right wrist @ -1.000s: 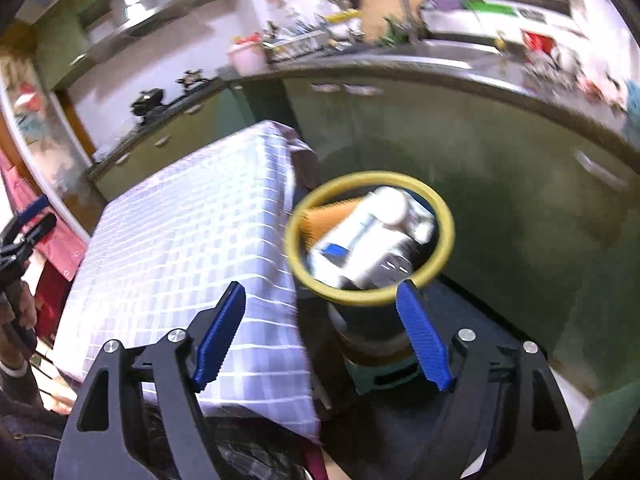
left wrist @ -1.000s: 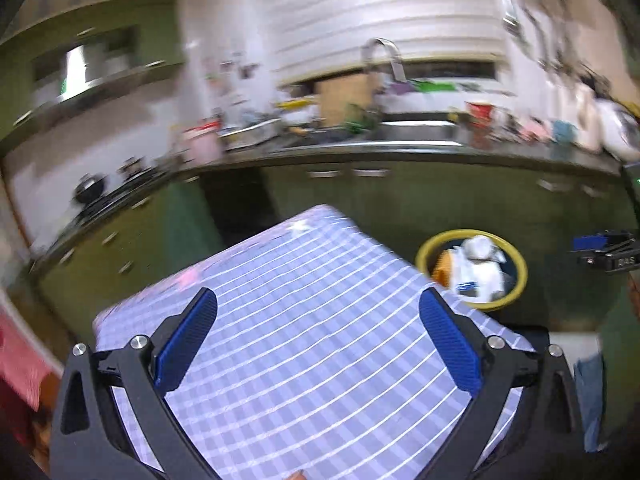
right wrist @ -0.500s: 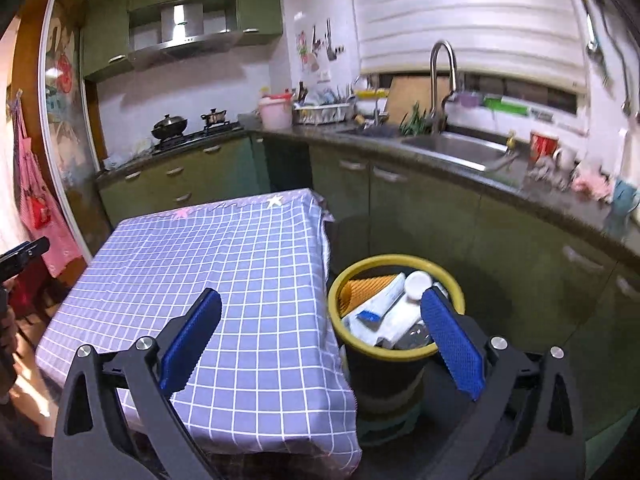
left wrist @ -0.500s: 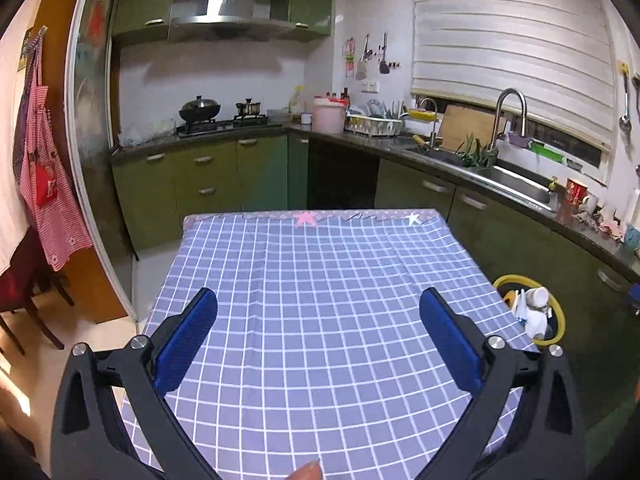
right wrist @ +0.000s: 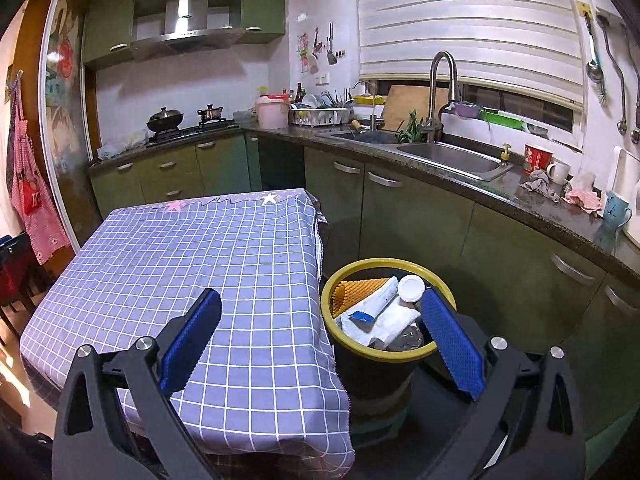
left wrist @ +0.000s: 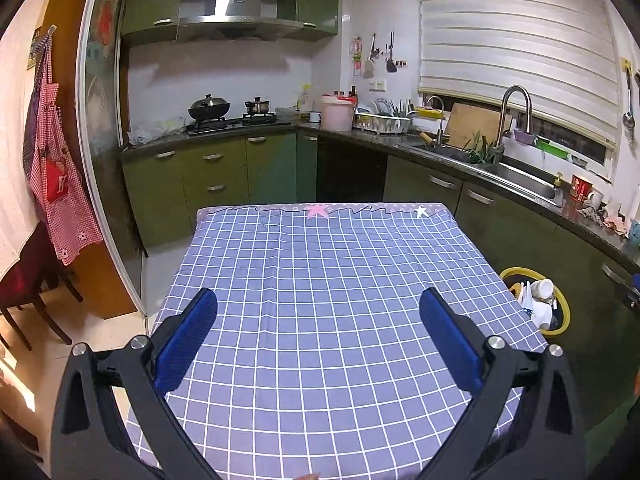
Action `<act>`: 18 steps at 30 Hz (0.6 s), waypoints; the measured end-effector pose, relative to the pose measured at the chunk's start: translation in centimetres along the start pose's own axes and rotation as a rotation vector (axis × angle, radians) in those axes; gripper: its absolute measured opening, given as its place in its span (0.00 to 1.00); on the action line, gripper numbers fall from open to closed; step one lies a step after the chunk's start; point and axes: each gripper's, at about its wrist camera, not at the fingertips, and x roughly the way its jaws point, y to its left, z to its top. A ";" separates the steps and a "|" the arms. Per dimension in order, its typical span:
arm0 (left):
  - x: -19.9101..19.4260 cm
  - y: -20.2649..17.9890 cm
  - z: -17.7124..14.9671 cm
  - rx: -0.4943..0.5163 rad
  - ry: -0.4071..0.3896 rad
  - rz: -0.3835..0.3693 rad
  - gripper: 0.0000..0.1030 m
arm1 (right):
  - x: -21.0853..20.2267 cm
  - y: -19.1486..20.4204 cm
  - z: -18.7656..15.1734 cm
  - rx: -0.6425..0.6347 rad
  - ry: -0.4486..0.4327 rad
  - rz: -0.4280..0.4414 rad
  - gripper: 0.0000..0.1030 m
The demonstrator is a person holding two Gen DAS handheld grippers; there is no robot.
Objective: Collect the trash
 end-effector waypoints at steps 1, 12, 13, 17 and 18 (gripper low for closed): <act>0.0 -0.1 0.0 0.001 -0.003 0.003 0.94 | 0.0 0.0 0.0 0.000 -0.002 -0.001 0.95; -0.4 -0.6 0.2 0.016 -0.010 0.011 0.94 | -0.3 -0.5 0.1 0.006 -0.008 -0.001 0.95; -0.4 -0.6 0.2 0.016 -0.010 0.011 0.94 | -0.3 -0.5 0.1 0.006 -0.008 -0.002 0.95; -0.4 -0.6 0.2 0.017 -0.010 0.011 0.94 | -0.2 -0.5 0.1 0.002 -0.004 0.002 0.95; -0.4 -0.6 0.2 0.017 -0.010 0.012 0.94 | -0.2 -0.5 0.1 0.002 -0.004 0.002 0.95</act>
